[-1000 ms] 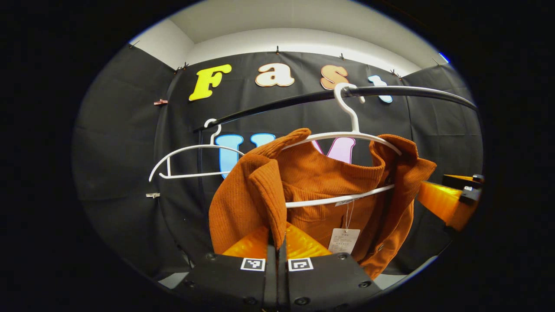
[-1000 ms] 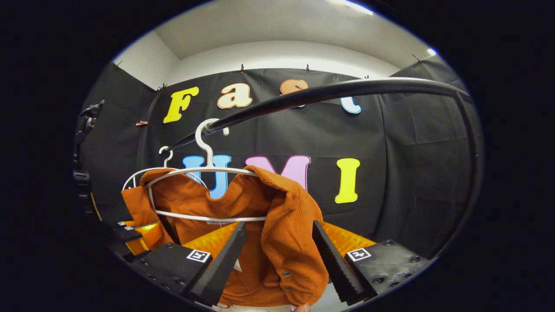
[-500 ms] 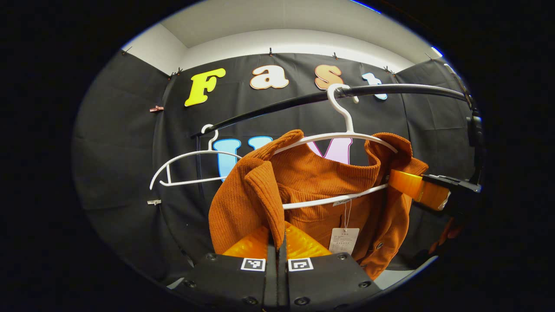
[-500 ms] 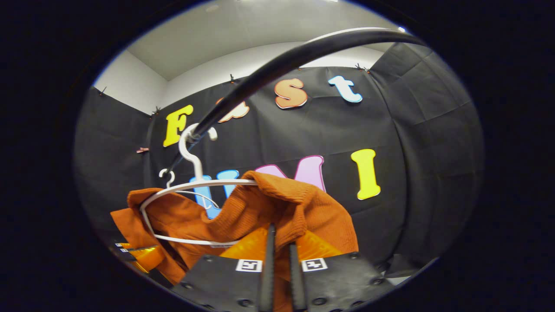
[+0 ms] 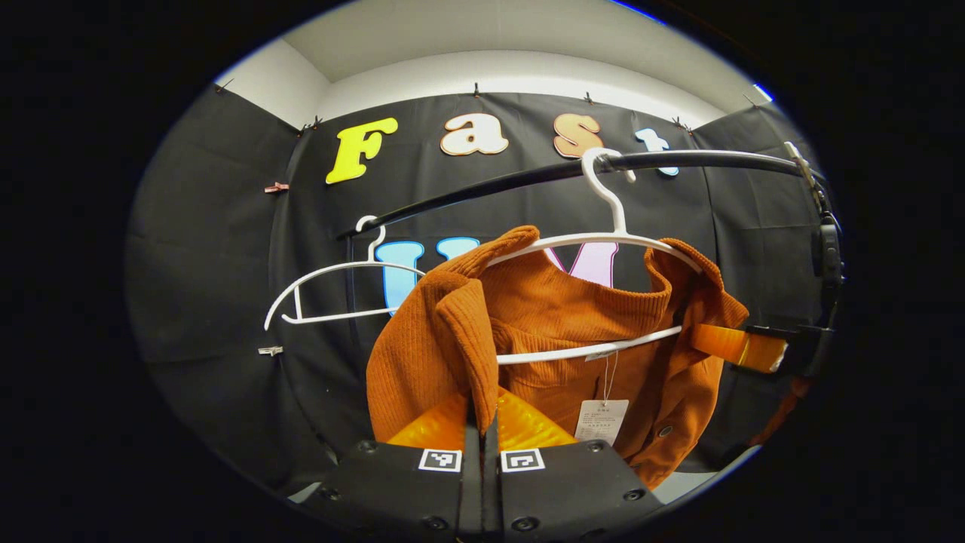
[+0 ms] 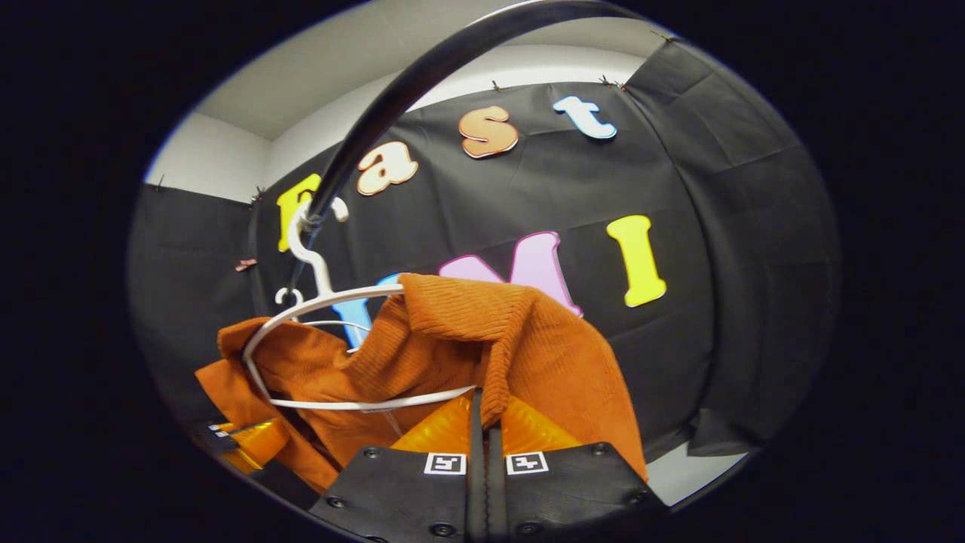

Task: Grasp the clothes on the hanger with both hands and then place them into the laundry hamper below.

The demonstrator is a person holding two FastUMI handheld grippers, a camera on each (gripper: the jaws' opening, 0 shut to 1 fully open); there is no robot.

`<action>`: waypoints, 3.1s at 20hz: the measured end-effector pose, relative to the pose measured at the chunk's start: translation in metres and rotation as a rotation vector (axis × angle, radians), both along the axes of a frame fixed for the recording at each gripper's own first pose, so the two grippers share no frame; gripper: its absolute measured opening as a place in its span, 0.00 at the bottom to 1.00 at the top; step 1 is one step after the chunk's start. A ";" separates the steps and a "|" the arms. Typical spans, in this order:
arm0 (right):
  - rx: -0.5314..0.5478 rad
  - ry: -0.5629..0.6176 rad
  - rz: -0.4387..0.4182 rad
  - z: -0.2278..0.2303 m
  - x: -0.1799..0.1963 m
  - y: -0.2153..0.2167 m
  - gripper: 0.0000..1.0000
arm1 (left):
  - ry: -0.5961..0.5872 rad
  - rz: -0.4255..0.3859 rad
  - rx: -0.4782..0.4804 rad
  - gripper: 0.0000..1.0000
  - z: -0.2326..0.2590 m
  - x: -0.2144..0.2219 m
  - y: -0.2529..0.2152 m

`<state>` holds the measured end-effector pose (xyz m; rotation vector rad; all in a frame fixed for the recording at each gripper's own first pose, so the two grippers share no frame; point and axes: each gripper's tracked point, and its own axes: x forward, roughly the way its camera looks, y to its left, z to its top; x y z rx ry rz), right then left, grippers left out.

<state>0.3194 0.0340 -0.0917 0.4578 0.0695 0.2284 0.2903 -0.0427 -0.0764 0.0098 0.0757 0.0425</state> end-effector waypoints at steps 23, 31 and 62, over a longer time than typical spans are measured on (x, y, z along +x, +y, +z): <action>0.216 0.077 -0.018 0.036 0.084 -0.125 0.00 | 0.047 -0.004 -0.024 0.05 0.028 0.020 0.035; 0.169 0.180 -0.117 -0.034 0.097 -0.144 0.05 | 0.065 0.000 -0.009 0.05 0.023 0.021 0.052; -0.017 0.293 0.305 -0.113 -0.043 0.059 0.05 | 0.300 -0.284 -0.134 0.05 -0.123 -0.002 -0.034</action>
